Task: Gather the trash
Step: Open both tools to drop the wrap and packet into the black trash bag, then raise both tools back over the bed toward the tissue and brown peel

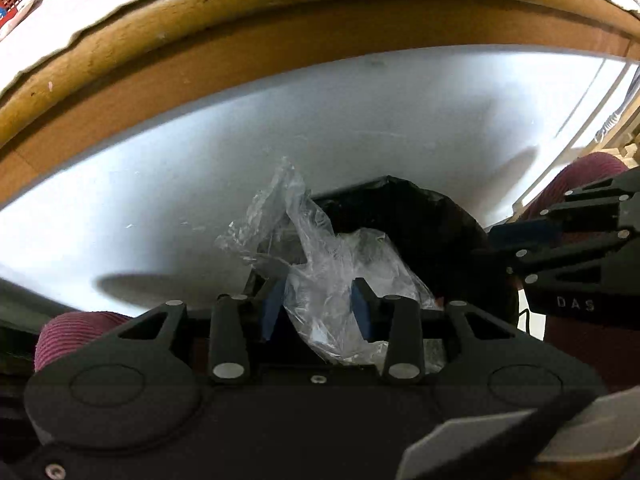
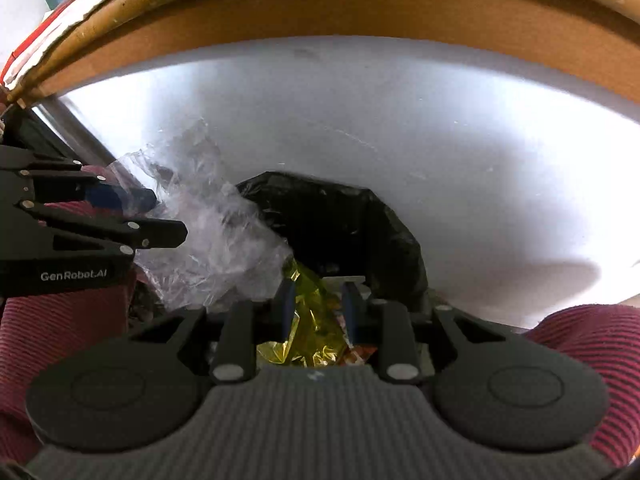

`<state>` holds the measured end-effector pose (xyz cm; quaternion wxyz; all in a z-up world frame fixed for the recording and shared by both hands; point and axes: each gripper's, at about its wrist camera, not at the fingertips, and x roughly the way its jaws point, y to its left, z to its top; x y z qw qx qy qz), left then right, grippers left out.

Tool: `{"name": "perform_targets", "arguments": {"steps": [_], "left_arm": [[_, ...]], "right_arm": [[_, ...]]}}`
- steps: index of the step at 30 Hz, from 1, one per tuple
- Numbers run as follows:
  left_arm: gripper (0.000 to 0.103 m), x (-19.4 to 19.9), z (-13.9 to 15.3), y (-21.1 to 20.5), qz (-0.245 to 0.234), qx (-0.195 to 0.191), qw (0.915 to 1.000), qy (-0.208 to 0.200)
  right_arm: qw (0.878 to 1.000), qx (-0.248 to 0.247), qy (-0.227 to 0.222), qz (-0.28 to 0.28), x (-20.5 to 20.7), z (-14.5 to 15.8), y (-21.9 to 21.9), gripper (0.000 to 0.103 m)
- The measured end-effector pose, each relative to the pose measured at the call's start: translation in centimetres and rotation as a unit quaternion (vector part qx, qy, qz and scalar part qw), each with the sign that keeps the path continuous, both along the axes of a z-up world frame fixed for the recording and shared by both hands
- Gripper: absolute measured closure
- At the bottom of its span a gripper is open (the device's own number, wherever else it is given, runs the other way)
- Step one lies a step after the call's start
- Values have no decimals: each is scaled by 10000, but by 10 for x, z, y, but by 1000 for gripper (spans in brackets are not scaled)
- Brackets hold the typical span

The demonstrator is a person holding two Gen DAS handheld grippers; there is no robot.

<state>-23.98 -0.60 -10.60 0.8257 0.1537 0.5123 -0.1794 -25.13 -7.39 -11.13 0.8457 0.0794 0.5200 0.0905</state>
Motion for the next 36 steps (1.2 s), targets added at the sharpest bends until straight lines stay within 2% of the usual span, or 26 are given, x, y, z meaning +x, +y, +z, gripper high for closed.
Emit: {"name": "perform_targets", "arguments": {"steps": [5,8,10,14,17,23,26,31,36], "left_arm": [[59,1,0,0,31,46,10000,-18],[50,1,-1,-3,52,66,10000,-34],[41,1,0,-3,51,70,9999,-59],[31,-1,3,-3,67,54,9999,-126],[29,-3,10,1,68,24,9998,-197],[28,-6,27,7,61,-91,9992,-391],[27,-7,38,11,59,-187,9986,-491],[27,-12,64,17,-32,-471,9963,-725],[25,-16,101,25,-164,-901,9908,-993]], "right_arm": [[10000,25,-2,-50,-3,0,-5,69],[10000,21,-12,-67,-7,0,-8,69],[10000,26,-16,-94,-7,2,-9,66],[9999,25,-35,-133,-8,1,-10,57],[9999,36,-74,-151,-9,4,-12,52],[9996,84,-207,-188,-12,17,-18,50],[9993,100,-309,-164,-14,26,-20,46],[9977,150,-667,2,-20,54,-22,38],[9922,282,-1205,150,-27,94,-28,28]]}}
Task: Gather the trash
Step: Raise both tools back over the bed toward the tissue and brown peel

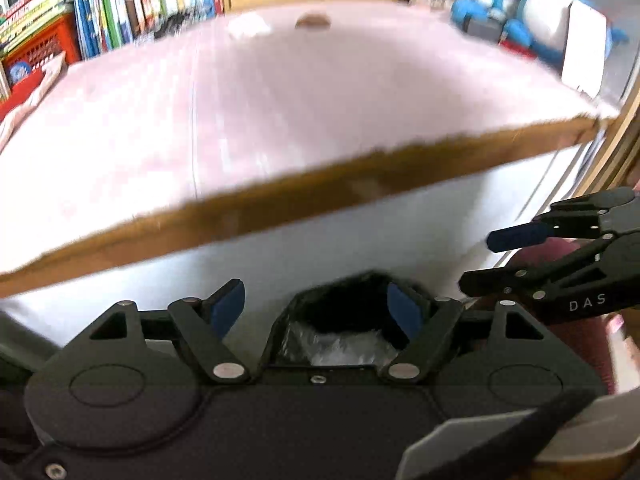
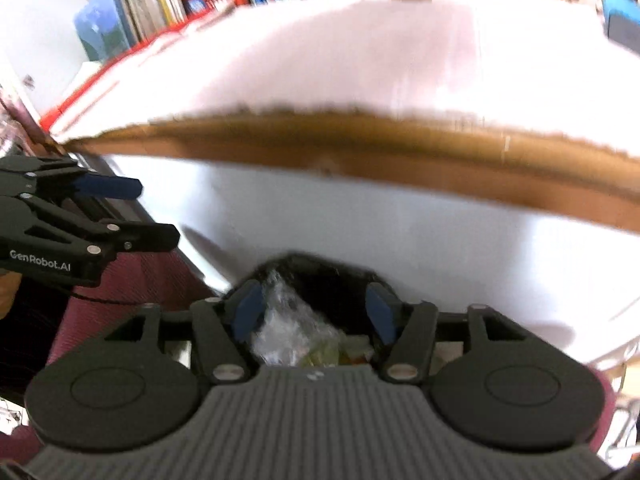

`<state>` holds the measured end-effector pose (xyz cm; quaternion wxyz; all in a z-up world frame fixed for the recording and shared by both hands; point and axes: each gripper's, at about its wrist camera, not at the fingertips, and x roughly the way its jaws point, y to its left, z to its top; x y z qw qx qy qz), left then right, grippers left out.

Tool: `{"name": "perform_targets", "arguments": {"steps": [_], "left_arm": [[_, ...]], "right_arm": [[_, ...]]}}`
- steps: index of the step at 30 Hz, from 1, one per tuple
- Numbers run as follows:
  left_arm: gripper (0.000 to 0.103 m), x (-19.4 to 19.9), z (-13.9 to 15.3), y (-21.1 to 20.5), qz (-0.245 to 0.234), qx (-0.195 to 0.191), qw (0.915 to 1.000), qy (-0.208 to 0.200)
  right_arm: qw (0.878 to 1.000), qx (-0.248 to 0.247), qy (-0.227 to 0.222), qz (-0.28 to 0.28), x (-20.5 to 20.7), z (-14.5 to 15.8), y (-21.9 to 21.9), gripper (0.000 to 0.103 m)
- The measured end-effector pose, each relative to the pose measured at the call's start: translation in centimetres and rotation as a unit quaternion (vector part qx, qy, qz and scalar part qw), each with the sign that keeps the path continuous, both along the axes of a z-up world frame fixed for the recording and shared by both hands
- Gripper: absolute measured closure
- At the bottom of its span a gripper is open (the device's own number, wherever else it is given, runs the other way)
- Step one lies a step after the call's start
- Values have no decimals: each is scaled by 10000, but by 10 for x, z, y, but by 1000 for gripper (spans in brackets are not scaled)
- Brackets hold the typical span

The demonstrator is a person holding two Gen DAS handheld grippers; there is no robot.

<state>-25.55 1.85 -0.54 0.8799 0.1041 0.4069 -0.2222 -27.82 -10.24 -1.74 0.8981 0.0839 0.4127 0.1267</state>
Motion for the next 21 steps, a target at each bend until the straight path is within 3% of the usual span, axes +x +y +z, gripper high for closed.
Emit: {"name": "perform_targets", "arguments": {"steps": [3,9,13,21], "left_arm": [[25,-1,24,4,-190,-289,9994,-98],[24,7,71,9,-296,-590,9963,-547],[23,21,87,7,-175,-553,9945,-867],[19,80,98,2,222,-661,9916,-1092]], "right_arm": [[9995,11,-310,70,-2,20,-4,22],[9962,113,-860,19,4,56,-18,21],[9932,128,-1139,-202,15,72,-30,21],[9847,-255,-1613,-615,59,98,-50,20]]}}
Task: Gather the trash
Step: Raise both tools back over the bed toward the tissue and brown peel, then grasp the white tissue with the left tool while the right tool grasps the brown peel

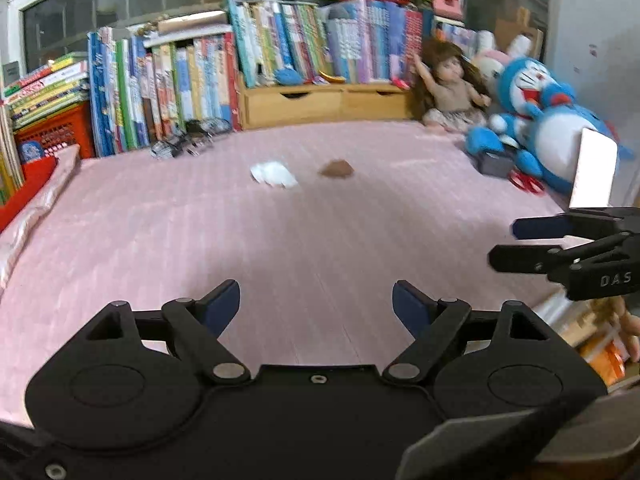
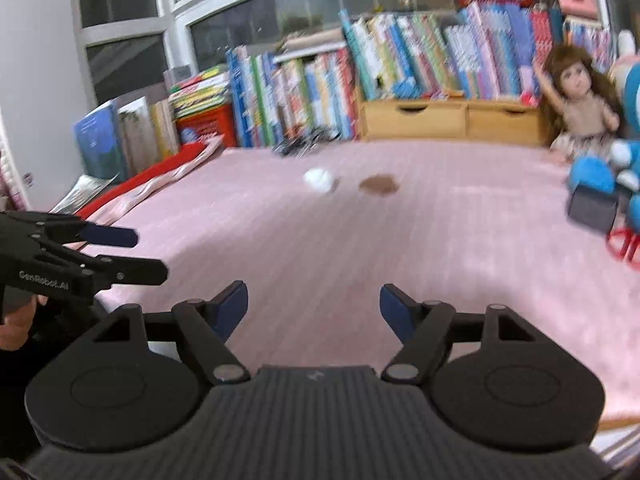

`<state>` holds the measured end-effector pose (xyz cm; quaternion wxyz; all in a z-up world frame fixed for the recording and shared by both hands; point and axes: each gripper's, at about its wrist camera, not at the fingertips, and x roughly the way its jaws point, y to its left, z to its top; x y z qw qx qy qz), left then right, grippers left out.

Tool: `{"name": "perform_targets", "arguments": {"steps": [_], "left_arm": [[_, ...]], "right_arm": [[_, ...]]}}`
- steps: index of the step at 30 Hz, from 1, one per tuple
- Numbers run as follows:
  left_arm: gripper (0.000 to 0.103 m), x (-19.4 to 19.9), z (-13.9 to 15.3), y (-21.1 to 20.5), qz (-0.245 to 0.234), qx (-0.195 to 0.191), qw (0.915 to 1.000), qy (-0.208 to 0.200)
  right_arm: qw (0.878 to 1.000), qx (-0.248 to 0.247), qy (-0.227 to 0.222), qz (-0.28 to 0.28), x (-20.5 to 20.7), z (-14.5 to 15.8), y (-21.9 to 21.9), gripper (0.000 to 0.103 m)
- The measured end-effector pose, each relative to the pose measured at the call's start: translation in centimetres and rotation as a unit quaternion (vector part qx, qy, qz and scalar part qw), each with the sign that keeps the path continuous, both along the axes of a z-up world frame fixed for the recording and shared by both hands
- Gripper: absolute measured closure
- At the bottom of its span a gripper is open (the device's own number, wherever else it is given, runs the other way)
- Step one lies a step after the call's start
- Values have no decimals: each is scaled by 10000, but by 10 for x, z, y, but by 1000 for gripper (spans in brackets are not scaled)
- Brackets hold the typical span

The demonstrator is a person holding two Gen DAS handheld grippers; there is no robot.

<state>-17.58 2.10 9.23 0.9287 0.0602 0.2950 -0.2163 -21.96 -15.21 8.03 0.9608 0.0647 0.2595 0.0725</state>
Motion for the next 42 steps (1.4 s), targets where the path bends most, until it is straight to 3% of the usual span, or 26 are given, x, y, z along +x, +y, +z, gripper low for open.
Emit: {"name": "perform_targets", "arguments": {"steps": [5,10,17,23,29,38,42], "left_arm": [[17,52,1,-7,301,-111,9994,-143],[17,111,-9,-11,731,-575,9957,-1],[17,192,-26,-28,1280,-981,9863,339],[18,250,-41,-44,1713,-1129,9762,698],[20,284,-59,-55,1887,-1060,9726,850],[35,303,-77,-70,1790,-929,9746,975],[51,306,-79,-73,1712,-932,9762,951]], "right_arm": [[9997,66,-67,-242,40,8,-19,21],[9987,153,22,-477,85,2,-33,20],[9988,-224,16,-438,139,-16,-28,20],[9988,-390,220,-219,181,-32,-20,21],[9971,-600,476,-5,218,-45,-13,20],[9948,-793,642,43,258,-57,-13,20],[9946,-777,683,36,268,-60,-16,20]]}}
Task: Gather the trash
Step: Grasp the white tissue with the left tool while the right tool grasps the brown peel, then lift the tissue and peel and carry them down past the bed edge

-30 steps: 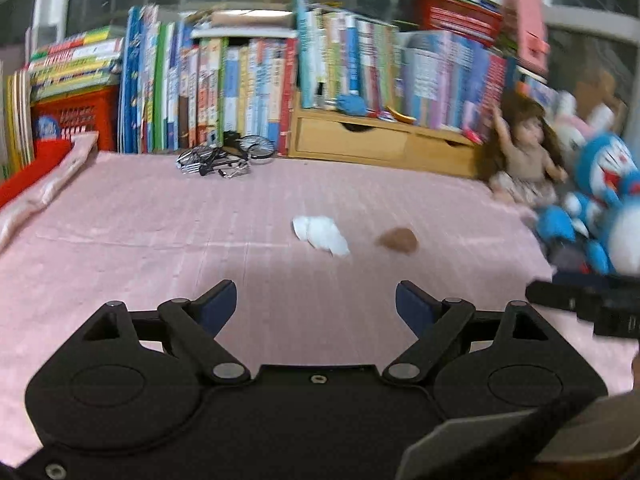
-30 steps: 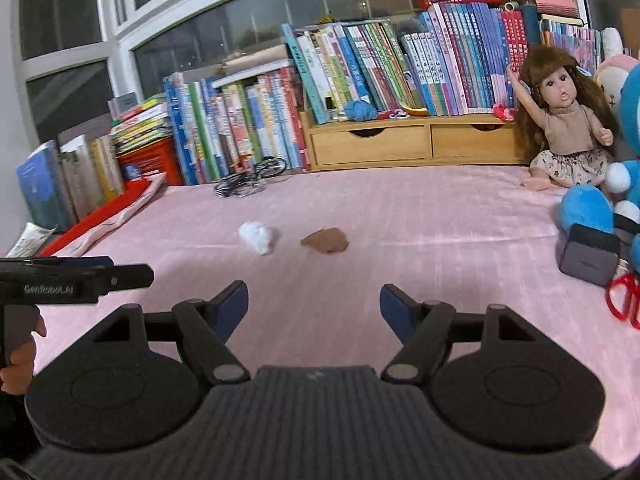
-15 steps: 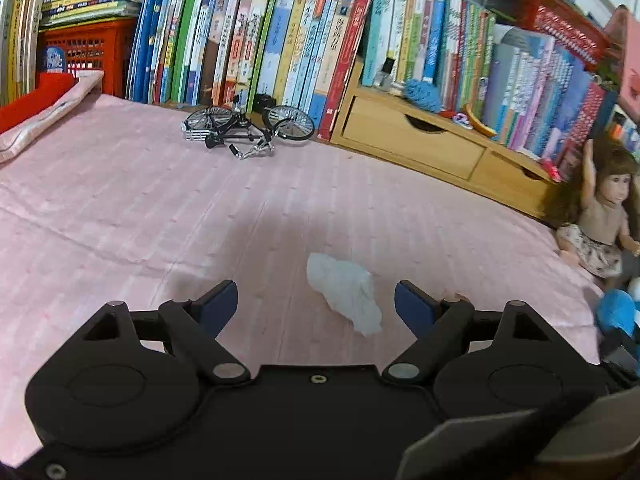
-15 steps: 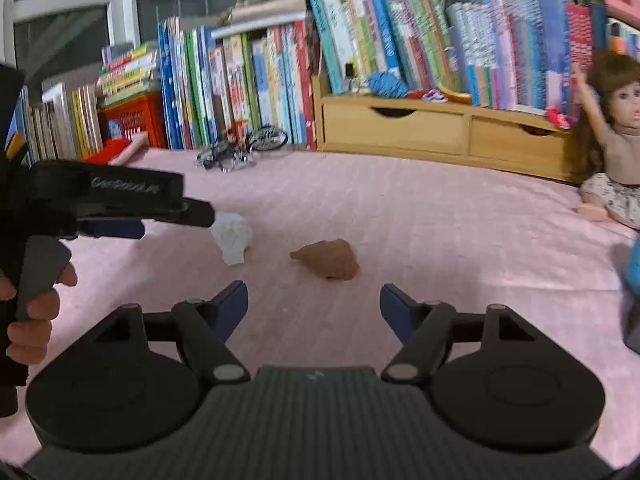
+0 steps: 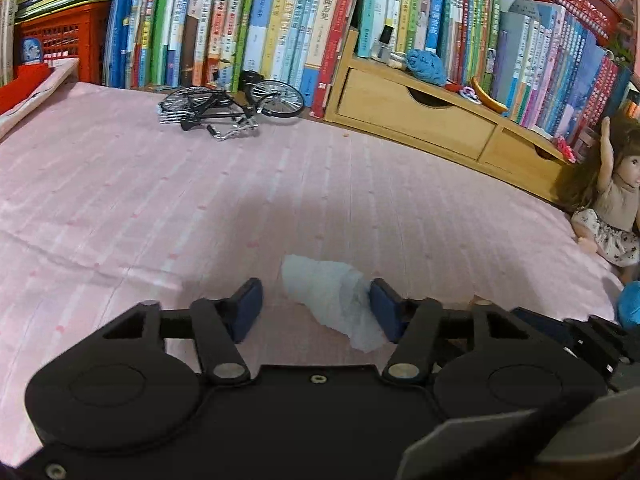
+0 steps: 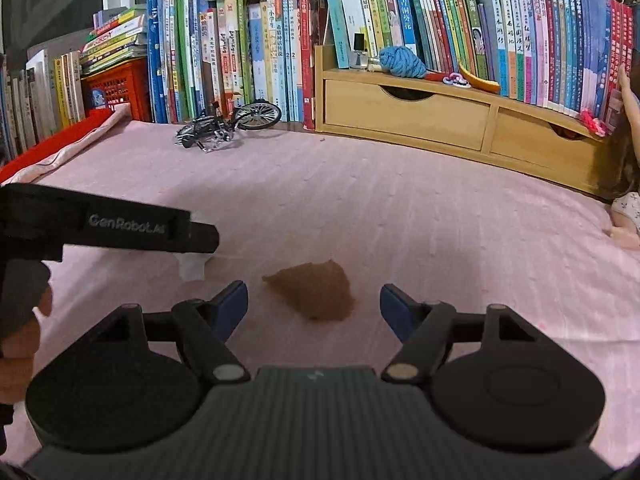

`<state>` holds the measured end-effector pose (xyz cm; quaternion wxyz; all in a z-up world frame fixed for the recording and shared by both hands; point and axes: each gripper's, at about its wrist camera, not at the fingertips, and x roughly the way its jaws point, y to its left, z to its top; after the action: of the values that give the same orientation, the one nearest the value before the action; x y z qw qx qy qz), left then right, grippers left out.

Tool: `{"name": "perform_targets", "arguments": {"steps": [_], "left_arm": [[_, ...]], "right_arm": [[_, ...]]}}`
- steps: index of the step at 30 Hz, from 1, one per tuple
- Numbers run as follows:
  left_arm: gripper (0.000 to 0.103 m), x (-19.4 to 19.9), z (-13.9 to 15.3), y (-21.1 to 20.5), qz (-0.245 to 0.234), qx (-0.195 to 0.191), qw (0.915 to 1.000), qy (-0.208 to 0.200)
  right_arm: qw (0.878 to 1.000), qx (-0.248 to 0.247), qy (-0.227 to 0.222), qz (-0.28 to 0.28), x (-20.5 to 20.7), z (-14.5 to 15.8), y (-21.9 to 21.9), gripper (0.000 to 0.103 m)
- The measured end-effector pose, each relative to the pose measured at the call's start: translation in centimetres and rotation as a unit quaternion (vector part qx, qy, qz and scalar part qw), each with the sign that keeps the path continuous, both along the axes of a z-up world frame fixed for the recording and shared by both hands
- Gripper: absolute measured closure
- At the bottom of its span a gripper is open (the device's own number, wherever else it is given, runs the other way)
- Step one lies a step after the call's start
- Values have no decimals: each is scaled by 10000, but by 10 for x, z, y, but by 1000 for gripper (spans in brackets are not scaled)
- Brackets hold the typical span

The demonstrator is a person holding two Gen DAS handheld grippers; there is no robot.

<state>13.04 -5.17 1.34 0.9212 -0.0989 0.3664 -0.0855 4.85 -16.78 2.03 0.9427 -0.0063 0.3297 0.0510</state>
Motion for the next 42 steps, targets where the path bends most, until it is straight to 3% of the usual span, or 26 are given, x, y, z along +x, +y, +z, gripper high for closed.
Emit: {"name": "perform_targets", "arguments": {"steps": [4,11,13,17,22,42], "left_arm": [[68,0,2,-4,-101,-35,9999,-1],[71,-5,8,-7,-82,130,9997,-174],[71,-6,10,-5,-74,149,9996,-207],[72,-9,13,-2,-62,207,9994,-275],[72,-11,14,3,-57,235,9993,-300],[72,-37,27,6,-210,372,9982,-429]], "right_arm": [[10000,6,25,19,6,-4,0,20],[10000,67,-14,44,9,-6,-2,21],[9999,90,-39,53,8,-5,-1,25],[9999,134,-43,69,8,-4,0,50],[9999,131,-76,59,5,-2,1,65],[9998,67,-200,49,-22,13,6,68]]}}
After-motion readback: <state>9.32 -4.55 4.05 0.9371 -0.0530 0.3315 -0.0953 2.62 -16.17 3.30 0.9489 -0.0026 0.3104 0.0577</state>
